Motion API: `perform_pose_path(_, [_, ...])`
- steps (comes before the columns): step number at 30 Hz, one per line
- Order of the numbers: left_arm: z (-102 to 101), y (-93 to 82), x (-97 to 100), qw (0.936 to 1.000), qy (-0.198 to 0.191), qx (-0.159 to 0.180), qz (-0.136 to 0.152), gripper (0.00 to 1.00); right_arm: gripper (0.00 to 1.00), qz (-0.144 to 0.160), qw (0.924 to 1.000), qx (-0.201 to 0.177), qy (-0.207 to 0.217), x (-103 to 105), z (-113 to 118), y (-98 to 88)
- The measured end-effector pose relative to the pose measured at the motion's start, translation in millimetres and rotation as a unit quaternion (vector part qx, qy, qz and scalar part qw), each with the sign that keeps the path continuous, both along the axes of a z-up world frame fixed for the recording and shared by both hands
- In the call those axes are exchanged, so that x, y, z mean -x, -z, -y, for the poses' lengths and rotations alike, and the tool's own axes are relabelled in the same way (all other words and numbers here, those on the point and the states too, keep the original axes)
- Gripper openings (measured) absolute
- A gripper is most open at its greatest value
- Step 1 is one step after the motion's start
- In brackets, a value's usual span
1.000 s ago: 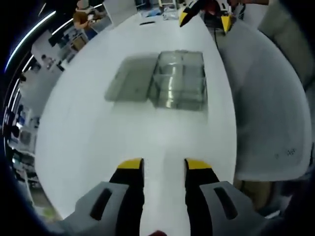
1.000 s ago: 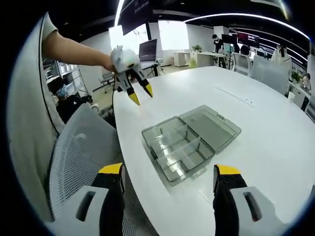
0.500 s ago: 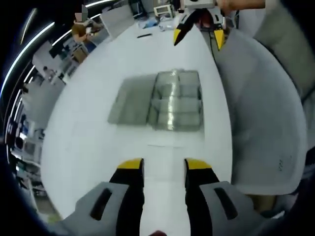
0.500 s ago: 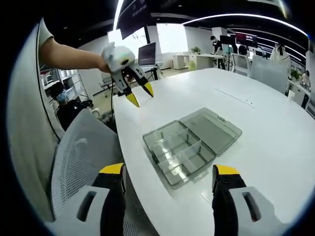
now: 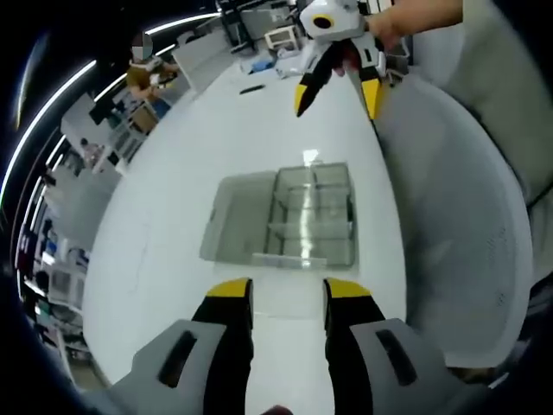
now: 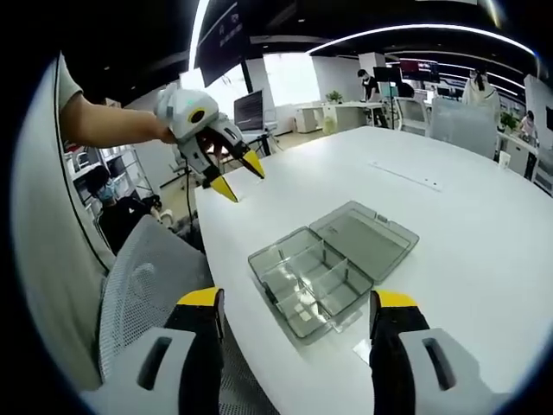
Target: Insert the divider into the dual guide fixture by aligning both edges with the guide slots and pushing it downward to the bottom, including one-sided entry, uneven engagement, binding, and posture correction.
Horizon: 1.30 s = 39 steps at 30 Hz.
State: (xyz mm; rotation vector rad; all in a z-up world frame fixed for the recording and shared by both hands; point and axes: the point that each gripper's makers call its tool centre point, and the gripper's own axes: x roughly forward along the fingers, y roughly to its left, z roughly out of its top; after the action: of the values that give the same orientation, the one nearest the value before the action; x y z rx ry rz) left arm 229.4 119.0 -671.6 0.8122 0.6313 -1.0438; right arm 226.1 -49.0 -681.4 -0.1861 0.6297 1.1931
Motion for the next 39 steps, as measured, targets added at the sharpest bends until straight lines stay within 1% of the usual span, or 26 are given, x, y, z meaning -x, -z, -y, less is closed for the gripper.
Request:
perform_pose_path(8, [16, -12.0, -1.2, 0.9997, 0.008, 0.015, 0.015, 0.29, 0.64, -0.007, 0.9998, -0.015, 0.009, -5, -4, -7.0])
perform_pose_path(21, [36, -22.1, -3.0, 0.9988, 0.015, 0.034, 0.032, 0.29, 0.61, -0.015, 0.9991, -0.037, 0.015, -11, -17, -15.5])
perform_pose_path(23, [39, -23.5, -3.6, 0.9985, 0.013, 0.038, 0.036, 0.29, 0.6, -0.02, 0.9987, -0.043, 0.017, -12, -19, -17.6])
perform_pose_path(31, [52, -23.5, -0.7, 0.9976, 0.013, 0.048, 0.049, 0.29, 0.56, -0.025, 0.9983, -0.052, 0.013, -13, -29, -22.4])
perform_pose_path(39, [61, -27.7, -1.1, 0.9963, 0.011, 0.055, 0.065, 0.29, 0.5, -0.033, 0.9976, -0.061, 0.004, -9, -41, -26.0])
